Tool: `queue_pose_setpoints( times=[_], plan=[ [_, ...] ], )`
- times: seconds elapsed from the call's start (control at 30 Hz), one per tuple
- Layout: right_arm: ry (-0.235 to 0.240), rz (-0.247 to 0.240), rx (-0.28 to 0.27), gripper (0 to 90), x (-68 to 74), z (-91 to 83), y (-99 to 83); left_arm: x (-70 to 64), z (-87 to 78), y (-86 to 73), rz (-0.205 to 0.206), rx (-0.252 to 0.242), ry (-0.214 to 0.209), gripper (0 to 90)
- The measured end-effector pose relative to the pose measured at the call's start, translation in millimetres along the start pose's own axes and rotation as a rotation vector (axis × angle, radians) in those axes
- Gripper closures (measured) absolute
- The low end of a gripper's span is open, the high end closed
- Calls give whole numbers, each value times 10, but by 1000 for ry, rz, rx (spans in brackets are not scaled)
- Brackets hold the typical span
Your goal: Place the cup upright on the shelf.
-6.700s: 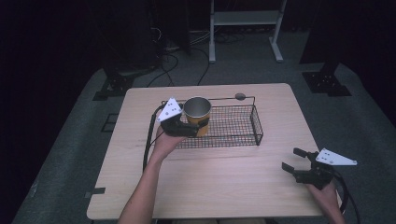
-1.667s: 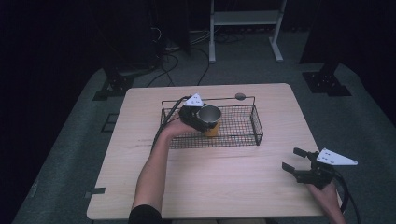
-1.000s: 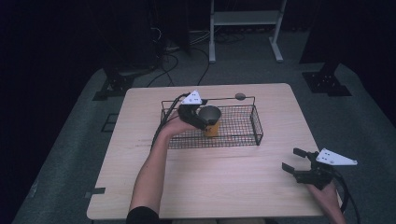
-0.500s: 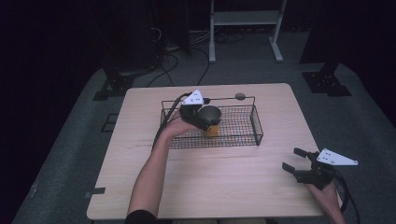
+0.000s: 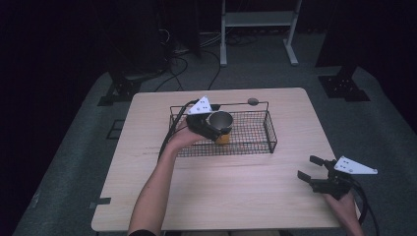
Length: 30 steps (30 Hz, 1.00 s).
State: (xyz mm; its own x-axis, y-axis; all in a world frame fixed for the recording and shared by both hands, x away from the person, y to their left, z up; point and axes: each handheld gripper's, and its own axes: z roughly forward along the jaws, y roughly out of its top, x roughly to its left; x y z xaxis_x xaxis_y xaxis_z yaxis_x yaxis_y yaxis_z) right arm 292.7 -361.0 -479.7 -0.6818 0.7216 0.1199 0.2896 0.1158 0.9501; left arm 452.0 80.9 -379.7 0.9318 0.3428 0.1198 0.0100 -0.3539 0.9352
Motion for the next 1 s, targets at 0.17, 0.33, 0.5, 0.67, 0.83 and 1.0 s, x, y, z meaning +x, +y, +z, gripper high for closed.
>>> queue_pose_setpoints(
  times=[0.17,0.33,0.5,0.67,0.83,1.0],
  plan=[
    [0,1,-1,136,-1,-1,0,-55,-79,-2,-1,-15,4,12],
    [0,1,-3,135,-3,-2,0,-103,-153,-1,0,-21,9,12],
    [0,1,-3,136,-3,-2,0,-156,-218,-24,-3,-36,17,12],
    [1,3,-4,136,-5,-3,-1,-191,-255,-41,-1,-39,20,12],
    [1,3,-4,136,-4,-3,-1,-206,-281,-60,-3,-44,25,12],
    [1,1,-5,136,-5,-3,-1,-230,-295,-91,-11,-42,22,12]
  ],
)
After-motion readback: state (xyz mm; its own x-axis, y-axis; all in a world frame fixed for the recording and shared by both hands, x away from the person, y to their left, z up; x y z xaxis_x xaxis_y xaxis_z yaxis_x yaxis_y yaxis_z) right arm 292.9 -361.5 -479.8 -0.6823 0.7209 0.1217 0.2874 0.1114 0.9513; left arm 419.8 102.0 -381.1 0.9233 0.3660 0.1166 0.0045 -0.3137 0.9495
